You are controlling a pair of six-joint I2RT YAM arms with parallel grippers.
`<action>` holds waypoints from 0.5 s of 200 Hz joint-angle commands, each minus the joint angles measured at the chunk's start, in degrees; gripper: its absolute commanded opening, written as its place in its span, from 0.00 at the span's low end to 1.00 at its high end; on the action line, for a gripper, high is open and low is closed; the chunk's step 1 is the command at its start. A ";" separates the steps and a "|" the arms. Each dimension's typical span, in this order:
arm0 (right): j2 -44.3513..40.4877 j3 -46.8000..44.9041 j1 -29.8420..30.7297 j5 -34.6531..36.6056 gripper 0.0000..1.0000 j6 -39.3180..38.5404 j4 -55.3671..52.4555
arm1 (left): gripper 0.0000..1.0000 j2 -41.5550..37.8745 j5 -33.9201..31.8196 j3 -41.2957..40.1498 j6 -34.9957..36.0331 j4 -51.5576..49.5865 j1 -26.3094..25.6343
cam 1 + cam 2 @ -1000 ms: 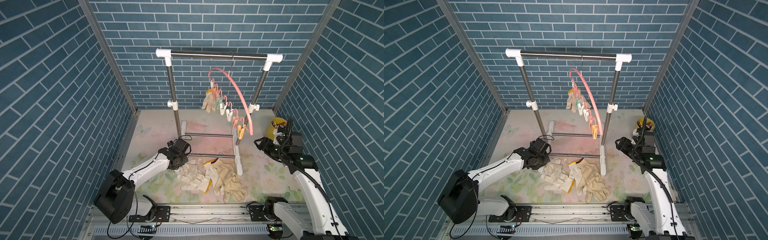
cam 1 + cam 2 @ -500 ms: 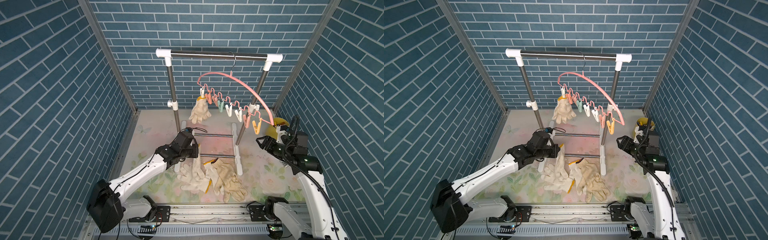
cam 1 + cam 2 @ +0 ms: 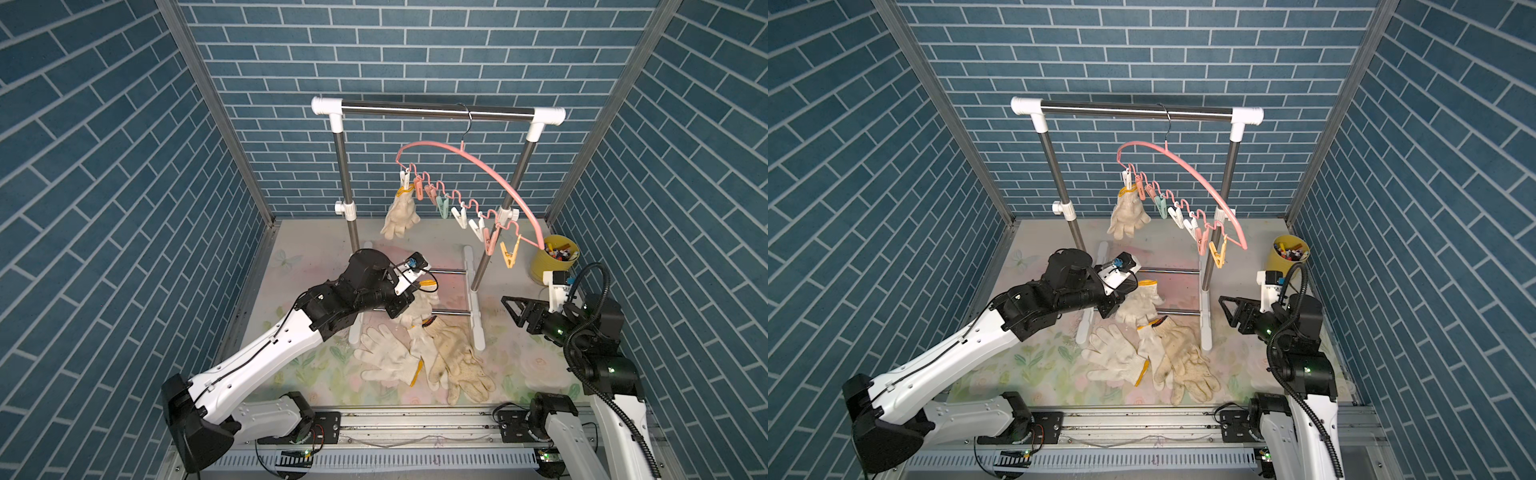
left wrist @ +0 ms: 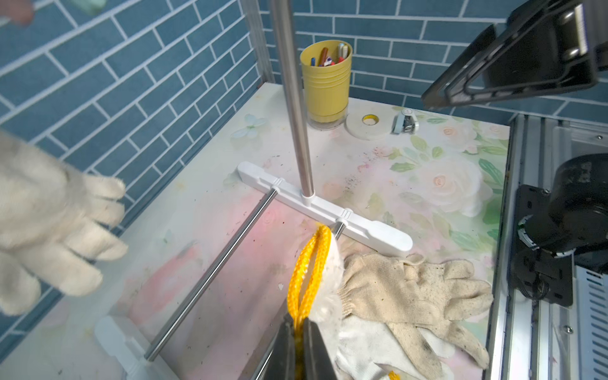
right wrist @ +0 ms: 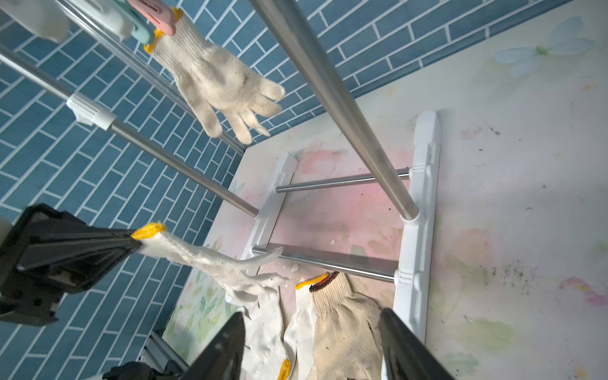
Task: Clip the gloves onto a hanger to dry
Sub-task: Pick up the glove from the center of the board.
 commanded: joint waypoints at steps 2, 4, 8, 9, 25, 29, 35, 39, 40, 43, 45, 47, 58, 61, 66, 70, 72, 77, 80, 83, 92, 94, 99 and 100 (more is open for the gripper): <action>-4.74 -3.55 1.84 -4.71 0.65 -2.18 10.07 | 0.00 1.14 3.07 2.34 4.33 4.09 -1.78; -5.16 -3.90 2.07 -4.71 0.65 -2.41 10.64 | 0.00 1.28 3.35 2.37 4.33 4.37 -1.92; -5.92 -4.63 2.55 -4.79 0.65 -2.85 11.66 | 0.00 1.50 3.61 2.44 4.31 4.80 -2.24; -6.05 -4.75 2.67 -4.80 0.65 -2.90 11.86 | 0.00 1.58 3.63 2.45 4.28 4.87 -2.34; -7.99 -6.58 4.87 -5.04 0.65 -4.20 15.03 | 0.00 2.71 4.02 2.50 4.19 6.12 -3.67; -8.17 -6.93 5.38 -5.36 0.66 -4.39 15.67 | 0.00 3.00 4.16 2.52 4.19 6.29 -3.96; -8.20 -7.11 6.20 -5.73 0.66 -4.81 16.40 | 0.00 3.43 4.26 2.50 4.20 6.63 -4.32; -8.15 -7.15 6.75 -5.76 0.66 -5.16 16.69 | 0.00 3.72 4.27 2.46 4.10 6.84 -4.55; -8.09 -7.19 6.84 -5.77 0.66 -5.24 16.75 | 0.00 3.83 4.27 2.42 4.13 6.85 -4.60; -7.92 -7.15 7.25 -5.77 0.66 -5.50 16.94 | 0.00 4.11 4.27 2.38 4.00 7.01 -4.75; -7.76 -7.08 7.58 -5.81 0.66 -5.68 16.95 | 0.00 4.18 4.34 2.38 3.99 7.17 -4.80; -7.65 -7.11 7.75 -5.78 0.66 -5.92 16.97 | 0.00 4.26 4.42 2.44 3.98 7.21 -4.92; -6.48 -6.66 9.51 -5.75 0.66 -7.41 16.95 | 0.00 5.02 4.69 2.53 3.67 7.96 -5.52; -6.16 -6.48 9.96 -5.69 0.66 -7.76 16.94 | 0.00 5.30 4.83 2.50 3.59 8.13 -5.67; -5.45 -6.24 10.76 -5.57 0.65 -8.30 17.12 | 0.00 5.59 5.01 2.55 3.46 8.50 -6.00; -4.90 -6.06 11.40 -5.41 0.65 -8.74 17.27 | 0.00 5.84 5.22 2.59 3.25 8.76 -6.12; -4.61 -5.95 11.74 -5.35 0.65 -8.99 17.30 | 0.00 5.97 5.41 2.65 3.21 8.97 -6.26; -3.96 -5.75 12.59 -5.17 0.64 -9.58 17.66 | 0.00 6.27 5.73 2.75 3.20 9.10 -6.66; -3.60 -5.57 13.03 -5.09 0.64 -9.96 17.85 | 0.00 6.49 5.73 2.84 3.11 9.45 -6.75; -3.24 -5.37 13.50 -4.96 0.63 -10.31 18.04 | 0.00 6.63 5.90 2.86 3.09 9.66 -6.96; -2.17 -4.98 14.78 -4.36 0.63 -11.22 18.69 | 0.00 7.15 6.01 2.83 2.93 10.28 -7.41; -1.93 -4.89 15.02 -4.29 0.62 -11.44 18.95 | 0.00 7.33 6.02 2.91 2.93 10.34 -7.51; -1.31 -4.67 15.69 -4.03 0.62 -11.70 19.37 | 0.00 7.51 6.10 2.91 2.84 10.59 -7.72; -1.20 -4.68 15.74 -4.07 0.62 -11.77 19.45 | 0.00 7.62 6.07 2.95 2.89 10.62 -7.76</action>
